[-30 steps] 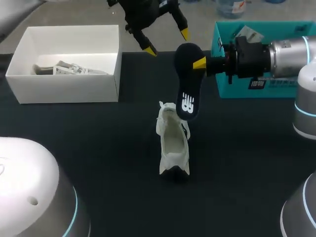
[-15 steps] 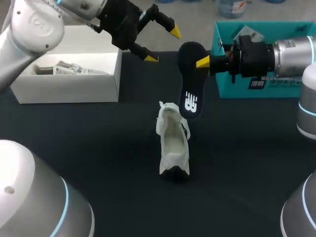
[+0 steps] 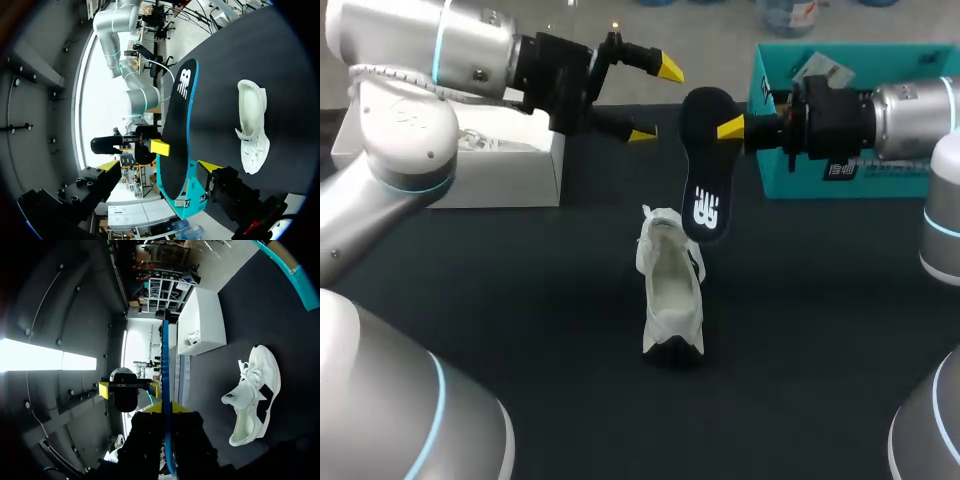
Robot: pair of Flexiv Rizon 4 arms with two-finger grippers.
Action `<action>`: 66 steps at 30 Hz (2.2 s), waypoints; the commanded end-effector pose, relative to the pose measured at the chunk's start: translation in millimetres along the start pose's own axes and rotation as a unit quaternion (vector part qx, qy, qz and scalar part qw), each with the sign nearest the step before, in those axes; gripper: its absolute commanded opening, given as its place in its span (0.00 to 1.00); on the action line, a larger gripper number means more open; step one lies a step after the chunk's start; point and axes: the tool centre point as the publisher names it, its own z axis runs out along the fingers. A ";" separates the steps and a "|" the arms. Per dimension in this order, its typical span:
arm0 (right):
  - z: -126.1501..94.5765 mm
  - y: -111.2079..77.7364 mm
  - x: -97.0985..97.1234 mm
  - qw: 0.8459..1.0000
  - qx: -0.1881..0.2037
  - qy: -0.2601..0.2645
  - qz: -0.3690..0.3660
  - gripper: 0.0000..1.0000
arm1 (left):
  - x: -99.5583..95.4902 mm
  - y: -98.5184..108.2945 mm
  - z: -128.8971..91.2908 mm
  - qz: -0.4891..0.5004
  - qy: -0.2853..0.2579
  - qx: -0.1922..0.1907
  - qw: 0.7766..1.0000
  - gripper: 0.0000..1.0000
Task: Take the shoe out of the shoebox, open the shoe tongue, remove and reinsert the insole, then place the shoe into the shoebox
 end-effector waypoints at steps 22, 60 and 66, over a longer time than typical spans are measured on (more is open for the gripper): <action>14.5 5.6 14.7 1.000 0.015 0.025 0.006 0.00 | 18.6 2.5 34.9 0.055 -0.194 -0.014 0.979 0.92; 21.9 2.0 10.8 0.999 0.024 0.031 0.021 1.00 | 23.1 -14.6 46.3 0.038 -0.212 0.010 0.976 0.00; 12.1 -5.5 6.9 1.000 0.007 0.016 0.023 1.00 | 23.3 -17.8 43.0 -0.002 -0.201 0.005 0.980 0.00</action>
